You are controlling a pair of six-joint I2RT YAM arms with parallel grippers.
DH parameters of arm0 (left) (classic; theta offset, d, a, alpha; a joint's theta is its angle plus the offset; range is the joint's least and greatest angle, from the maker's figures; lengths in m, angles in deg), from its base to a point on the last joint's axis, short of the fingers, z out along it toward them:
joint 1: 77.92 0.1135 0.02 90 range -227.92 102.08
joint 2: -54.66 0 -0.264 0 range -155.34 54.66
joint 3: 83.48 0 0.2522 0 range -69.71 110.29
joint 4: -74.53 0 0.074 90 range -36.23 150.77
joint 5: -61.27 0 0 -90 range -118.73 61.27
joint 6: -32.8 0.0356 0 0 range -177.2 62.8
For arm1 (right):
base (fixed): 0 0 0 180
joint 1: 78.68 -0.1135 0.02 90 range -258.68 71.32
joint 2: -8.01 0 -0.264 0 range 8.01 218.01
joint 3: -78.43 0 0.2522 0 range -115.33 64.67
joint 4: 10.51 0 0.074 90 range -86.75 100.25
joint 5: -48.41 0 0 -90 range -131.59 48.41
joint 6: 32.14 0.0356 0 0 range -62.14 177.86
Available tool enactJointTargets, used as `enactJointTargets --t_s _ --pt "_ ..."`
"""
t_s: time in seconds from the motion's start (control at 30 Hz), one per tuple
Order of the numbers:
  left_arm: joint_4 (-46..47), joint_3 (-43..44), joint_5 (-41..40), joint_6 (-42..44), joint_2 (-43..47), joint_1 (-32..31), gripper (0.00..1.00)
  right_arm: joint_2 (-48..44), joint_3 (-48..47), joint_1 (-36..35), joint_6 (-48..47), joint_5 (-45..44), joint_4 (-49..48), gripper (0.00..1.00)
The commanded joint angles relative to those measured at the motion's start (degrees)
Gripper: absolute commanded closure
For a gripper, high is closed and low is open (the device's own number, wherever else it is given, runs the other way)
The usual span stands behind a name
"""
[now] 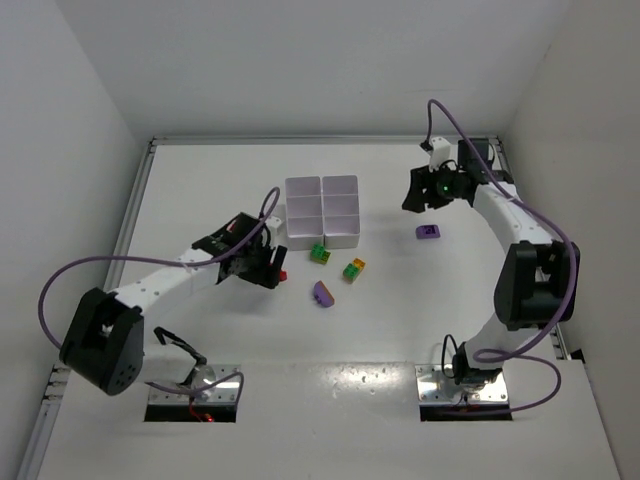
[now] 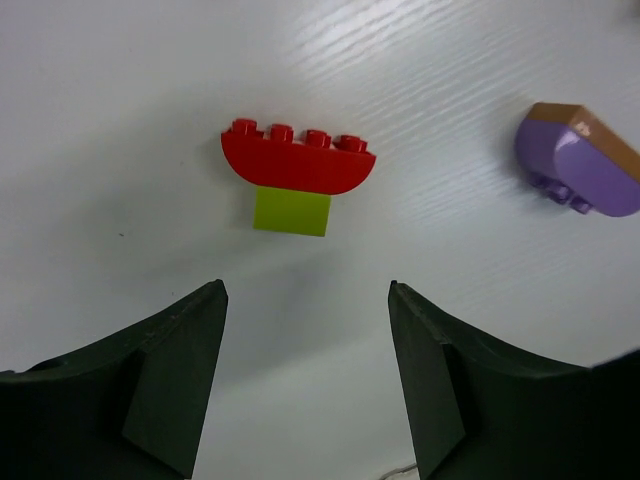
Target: Sort the legos into containers by color
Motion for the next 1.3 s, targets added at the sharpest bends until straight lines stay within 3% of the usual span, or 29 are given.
enactJointTargets --t_s 0.0,0.83,1.1,1.27 --pt "0.39 1.37 -1.14 -2.90 -3.78 -0.71 0.29 -3.30 -0.39 0.30 -0.66 -0.30 -0.94 0.37" --pt "6.98 4.09 -0.08 1.21 -14.07 -0.71 0.31 1.71 -4.88 1.35 -1.80 1.99 0.73 0.37" --pt "10.15 3.57 0.97 4.74 -16.00 1.05 0.41 2.23 -4.88 1.35 -1.80 1.99 0.73 0.37" --pt "10.15 4.09 1.50 5.97 -17.84 1.05 0.54 2.23 -4.35 1.35 -1.80 1.99 0.73 0.37"
